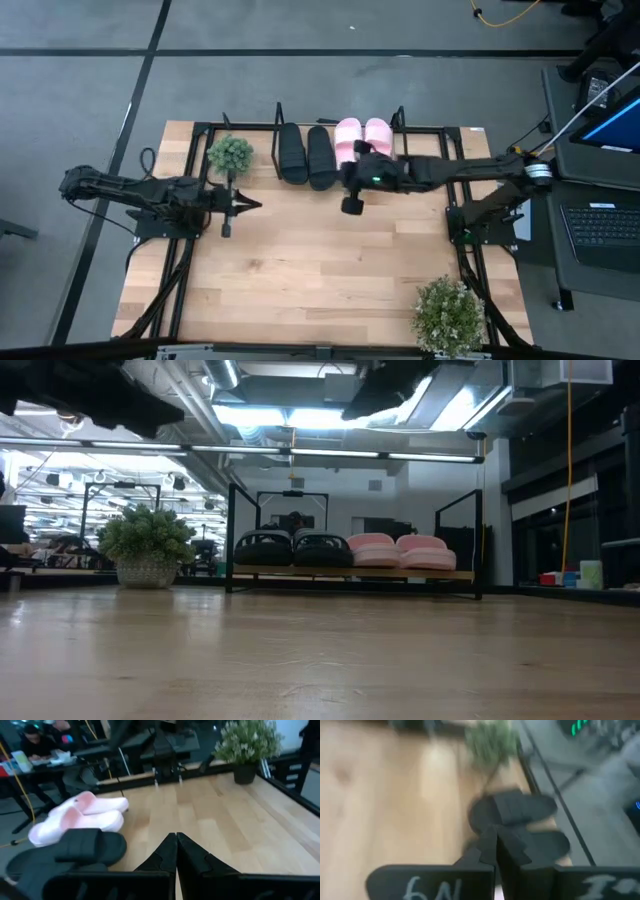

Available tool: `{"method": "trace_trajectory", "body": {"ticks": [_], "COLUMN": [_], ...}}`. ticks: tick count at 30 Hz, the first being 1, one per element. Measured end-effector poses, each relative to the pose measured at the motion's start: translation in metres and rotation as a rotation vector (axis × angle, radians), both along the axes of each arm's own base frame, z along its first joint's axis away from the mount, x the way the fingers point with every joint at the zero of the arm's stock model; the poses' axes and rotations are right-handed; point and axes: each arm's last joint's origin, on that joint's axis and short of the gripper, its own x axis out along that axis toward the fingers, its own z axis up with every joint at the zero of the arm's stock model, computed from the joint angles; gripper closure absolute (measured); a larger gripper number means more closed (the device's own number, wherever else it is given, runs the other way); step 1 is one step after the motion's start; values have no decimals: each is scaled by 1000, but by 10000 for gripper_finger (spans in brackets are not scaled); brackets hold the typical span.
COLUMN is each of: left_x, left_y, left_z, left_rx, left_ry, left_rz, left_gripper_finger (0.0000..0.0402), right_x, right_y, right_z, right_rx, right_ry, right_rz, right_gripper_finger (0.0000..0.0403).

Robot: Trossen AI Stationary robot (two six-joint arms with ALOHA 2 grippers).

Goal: Pick and place slides into the shelf
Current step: Return to Home Position

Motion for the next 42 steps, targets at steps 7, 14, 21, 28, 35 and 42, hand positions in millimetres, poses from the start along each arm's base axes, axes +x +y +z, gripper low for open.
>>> {"method": "trace_trajectory", "body": {"ticks": [7, 14, 21, 28, 35, 42], "left_x": [-25, -40, -38, -41, -39, -39], "left_y": [9, 14, 14, 14, 14, 14], "left_z": [13, 15, -16, -30, -40, -40], "left_rx": [1, -72, -100, -96, -95, -101], "left_ry": [-126, -176, -176, -220, -193, -191], "left_rz": [59, 70, 70, 73, 77, 81], "left_gripper_finger": [401, 401, 401, 402, 402, 401], "right_x": [-50, -85, -101, -108, -116, -128], "right_y": [10, 12, 19, 24, 29, 27], "right_z": [-17, -47, -88, -103, -116, -114], "right_rx": [94, 153, 168, 192, 190, 141], "right_ry": [-324, -408, -467, -487, -520, -548], "right_rz": [236, 228, 257, 276, 302, 322], "right_gripper_finger": [390, 394, 387, 397, 376, 382]}}
